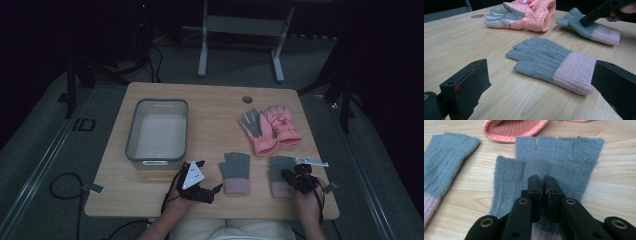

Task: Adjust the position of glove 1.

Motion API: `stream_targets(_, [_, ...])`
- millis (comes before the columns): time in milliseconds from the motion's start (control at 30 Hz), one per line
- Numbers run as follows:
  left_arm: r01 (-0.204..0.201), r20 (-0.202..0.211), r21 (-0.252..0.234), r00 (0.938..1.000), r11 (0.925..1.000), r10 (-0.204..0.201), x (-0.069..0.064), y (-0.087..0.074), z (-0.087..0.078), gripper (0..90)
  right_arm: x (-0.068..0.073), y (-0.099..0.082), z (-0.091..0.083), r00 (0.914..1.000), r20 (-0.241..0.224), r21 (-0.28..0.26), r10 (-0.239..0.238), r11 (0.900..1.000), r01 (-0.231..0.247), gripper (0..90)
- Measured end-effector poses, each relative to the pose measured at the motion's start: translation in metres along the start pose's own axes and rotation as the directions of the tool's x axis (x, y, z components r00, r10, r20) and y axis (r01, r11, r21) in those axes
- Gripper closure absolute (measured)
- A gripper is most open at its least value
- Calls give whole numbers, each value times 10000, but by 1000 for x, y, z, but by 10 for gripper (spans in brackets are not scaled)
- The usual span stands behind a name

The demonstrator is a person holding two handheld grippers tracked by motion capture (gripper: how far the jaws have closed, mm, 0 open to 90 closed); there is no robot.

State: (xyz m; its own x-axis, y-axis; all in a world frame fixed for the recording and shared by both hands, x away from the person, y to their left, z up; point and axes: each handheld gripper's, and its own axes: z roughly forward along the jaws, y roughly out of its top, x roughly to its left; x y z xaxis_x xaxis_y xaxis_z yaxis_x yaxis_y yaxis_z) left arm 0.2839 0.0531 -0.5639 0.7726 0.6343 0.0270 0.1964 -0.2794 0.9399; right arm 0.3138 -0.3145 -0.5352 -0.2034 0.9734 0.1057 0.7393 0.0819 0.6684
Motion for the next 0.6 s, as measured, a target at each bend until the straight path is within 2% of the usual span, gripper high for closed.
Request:
stream_targets(200, [-26, -14, -1, 10000, 10000, 26, 0, 0, 0, 10, 1, -4, 10, 9998, 152, -47, -150, 9999, 151, 799])
stream_targets(333, [-7, -3, 2, 10000, 10000, 7, 0, 0, 0, 10, 0, -4, 10, 9998, 107, -66, -161, 9998, 161, 791])
stream_targets(433, [-27, 2, -3, 10000, 10000, 27, 0, 0, 0, 10, 0, -3, 9, 9998, 61, -79, -204, 9998, 205, 728])
stream_targets(533, [-47, 0, -3, 10000, 10000, 47, -1, 0, 0, 10, -1, -3, 9, 9997, 6, -115, -244, 9996, 244, 721])
stream_targets(567, [-30, 2, -3, 10000, 10000, 30, 0, 0, 0, 10, -2, -1, 5, 9990, -5, -126, -439, 9990, 439, 704])
stream_targets(600, [-21, 6, 4, 10000, 10000, 21, 0, 0, 0, 10, -2, -1, 5, 9990, -5, -126, -439, 9990, 439, 704])
